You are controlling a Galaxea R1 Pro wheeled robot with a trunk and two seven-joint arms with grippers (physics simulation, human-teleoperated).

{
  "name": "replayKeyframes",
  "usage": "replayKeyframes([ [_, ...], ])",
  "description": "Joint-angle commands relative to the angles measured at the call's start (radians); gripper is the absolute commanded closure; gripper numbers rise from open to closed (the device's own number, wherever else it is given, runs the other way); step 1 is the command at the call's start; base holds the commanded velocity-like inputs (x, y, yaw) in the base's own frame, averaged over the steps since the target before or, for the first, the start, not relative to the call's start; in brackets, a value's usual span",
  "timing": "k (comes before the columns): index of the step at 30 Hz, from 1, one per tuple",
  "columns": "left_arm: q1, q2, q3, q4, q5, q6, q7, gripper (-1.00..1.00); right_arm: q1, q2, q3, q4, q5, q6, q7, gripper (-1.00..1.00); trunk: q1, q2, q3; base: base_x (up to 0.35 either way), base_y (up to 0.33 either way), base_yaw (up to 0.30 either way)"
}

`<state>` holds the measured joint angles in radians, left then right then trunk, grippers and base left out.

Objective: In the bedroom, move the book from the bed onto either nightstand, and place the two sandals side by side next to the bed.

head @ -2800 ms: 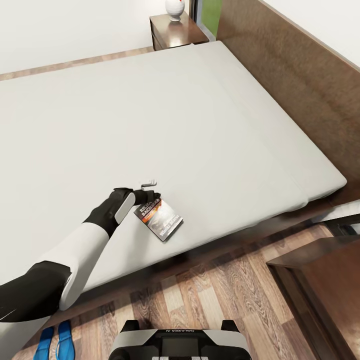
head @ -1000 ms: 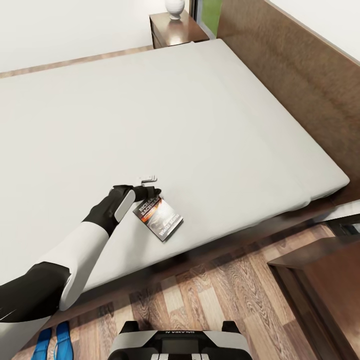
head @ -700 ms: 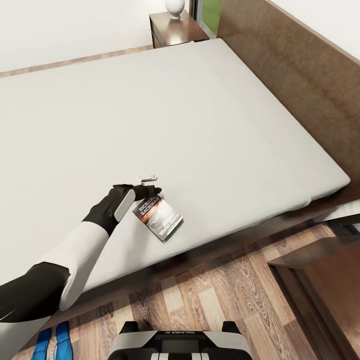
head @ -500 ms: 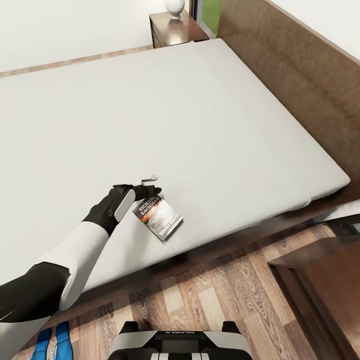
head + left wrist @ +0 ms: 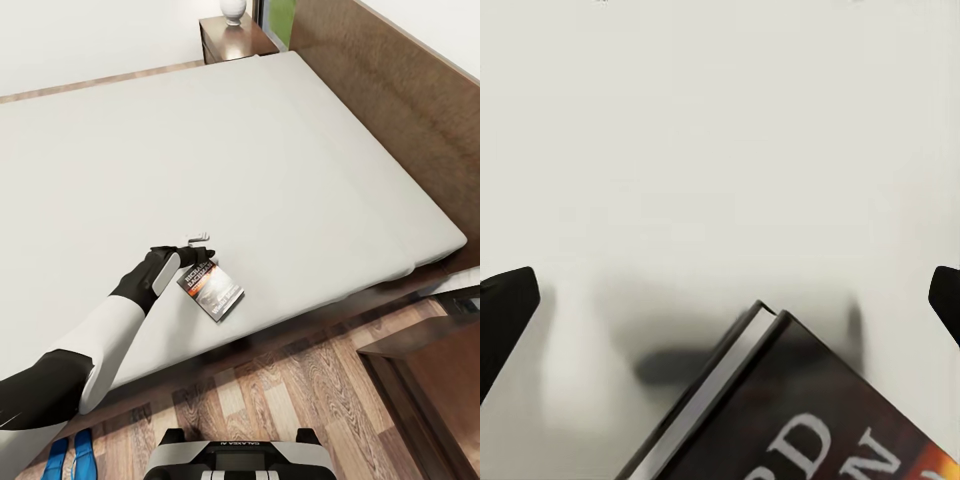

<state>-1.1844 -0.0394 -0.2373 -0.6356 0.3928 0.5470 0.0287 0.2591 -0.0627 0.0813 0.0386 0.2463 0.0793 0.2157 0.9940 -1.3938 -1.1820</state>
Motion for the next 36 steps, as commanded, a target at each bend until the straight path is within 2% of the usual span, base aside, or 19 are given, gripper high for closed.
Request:
replayKeyframes([
  [1, 0.000, 0.001, -0.002, 0.061, 0.015, 0.001, 0.000, -1.00, 0.000, 0.000, 0.008, -0.002, 0.001, 0.003, 0.004, -1.00, 0.000, 0.000, 0.000, 0.000, 0.000, 0.000],
  [9, 0.000, 0.001, -0.002, 0.061, 0.015, 0.001, 0.000, -1.00, 0.000, 0.000, 0.008, -0.002, 0.002, 0.003, 0.004, -1.00, 0.000, 0.000, 0.000, -0.009, 0.000, 0.000],
  [17, 0.001, 0.001, -0.002, 0.061, 0.015, 0.001, 0.002, -1.00, 0.001, 0.000, 0.008, -0.002, 0.002, 0.003, 0.004, -1.00, 0.000, 0.000, 0.000, -0.137, 0.000, 0.000],
  [26, 0.001, 0.002, -0.002, 0.060, 0.014, -0.001, 0.005, -1.00, 0.000, 0.000, 0.008, -0.002, 0.035, 0.003, 0.003, -1.00, 0.000, 0.000, 0.000, -0.045, 0.000, 0.000],
  [36, 0.001, 0.002, -0.002, 0.060, 0.014, -0.001, 0.006, -1.00, 0.000, 0.000, 0.008, -0.002, 0.044, 0.003, 0.002, -1.00, 0.000, 0.000, 0.000, -0.006, 0.000, 0.000],
])
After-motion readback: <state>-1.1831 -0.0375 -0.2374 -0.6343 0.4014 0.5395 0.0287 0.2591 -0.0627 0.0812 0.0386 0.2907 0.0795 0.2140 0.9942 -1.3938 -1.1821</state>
